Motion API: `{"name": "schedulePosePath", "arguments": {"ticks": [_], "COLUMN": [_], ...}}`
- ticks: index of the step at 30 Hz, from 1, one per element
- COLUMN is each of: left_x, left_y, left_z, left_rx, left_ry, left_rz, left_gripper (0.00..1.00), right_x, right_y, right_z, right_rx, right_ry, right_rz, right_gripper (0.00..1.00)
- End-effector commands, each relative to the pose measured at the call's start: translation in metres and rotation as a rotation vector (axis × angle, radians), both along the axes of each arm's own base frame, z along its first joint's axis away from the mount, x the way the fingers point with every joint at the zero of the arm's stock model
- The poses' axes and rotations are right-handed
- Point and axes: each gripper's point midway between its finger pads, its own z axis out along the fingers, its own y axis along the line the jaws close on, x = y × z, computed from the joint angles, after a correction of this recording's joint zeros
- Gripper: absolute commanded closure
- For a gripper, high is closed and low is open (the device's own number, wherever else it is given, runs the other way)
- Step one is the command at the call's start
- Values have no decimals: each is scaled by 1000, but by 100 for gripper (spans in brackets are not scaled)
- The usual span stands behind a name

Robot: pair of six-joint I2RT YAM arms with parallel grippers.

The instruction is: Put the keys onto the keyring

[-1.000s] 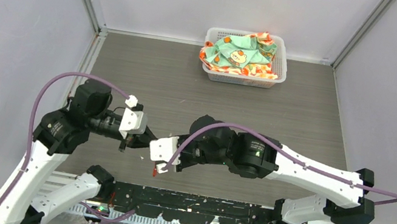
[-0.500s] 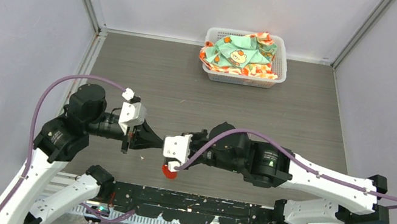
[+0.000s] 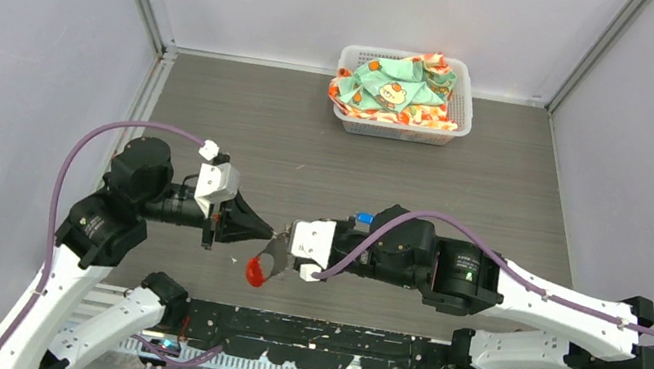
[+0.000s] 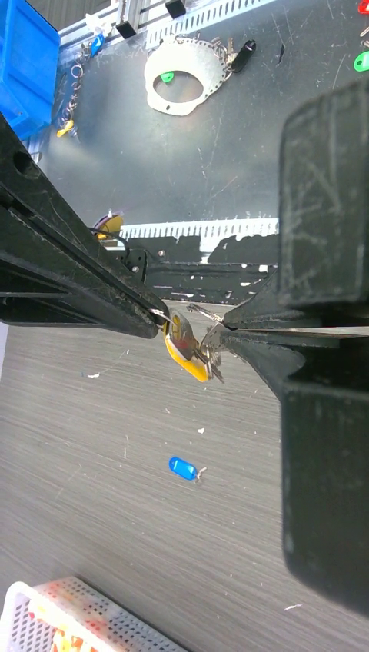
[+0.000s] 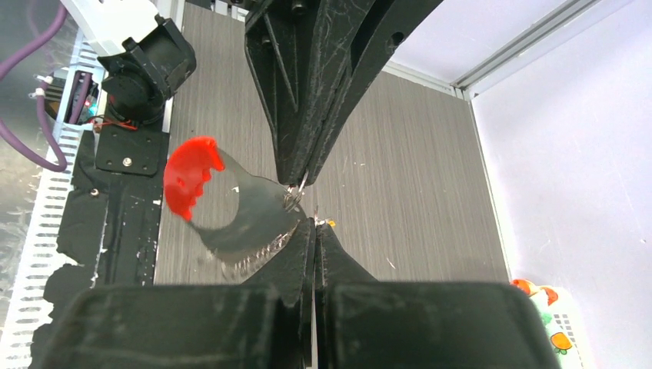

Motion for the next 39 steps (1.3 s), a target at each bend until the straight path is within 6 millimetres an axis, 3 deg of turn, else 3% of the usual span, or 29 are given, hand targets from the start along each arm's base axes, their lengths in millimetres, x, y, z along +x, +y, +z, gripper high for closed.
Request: {"name": "schedulePosePath", "arguments": {"ticks": [1, 8, 24, 39], "left_x": [0, -12, -22, -18], "left_y": [-2, -1, 1, 1], "left_z": [18, 15, 13, 11], "left_rx": [-41, -27, 0, 12], "left_ry": [-61, -58, -110, -96], "left_rz": [-11, -71, -157, -142], "left_gripper": [100, 100, 100, 100], "right_x": [-7, -9, -12, -15], "right_y": [-5, -11, 11, 13], "right_z": [19, 35, 17, 16], "right_rx": [57, 101, -44, -34], "right_ry": [20, 6, -21, -28], "right_rz": [13, 22, 103, 122], "right_gripper": [99, 99, 99, 99]}}
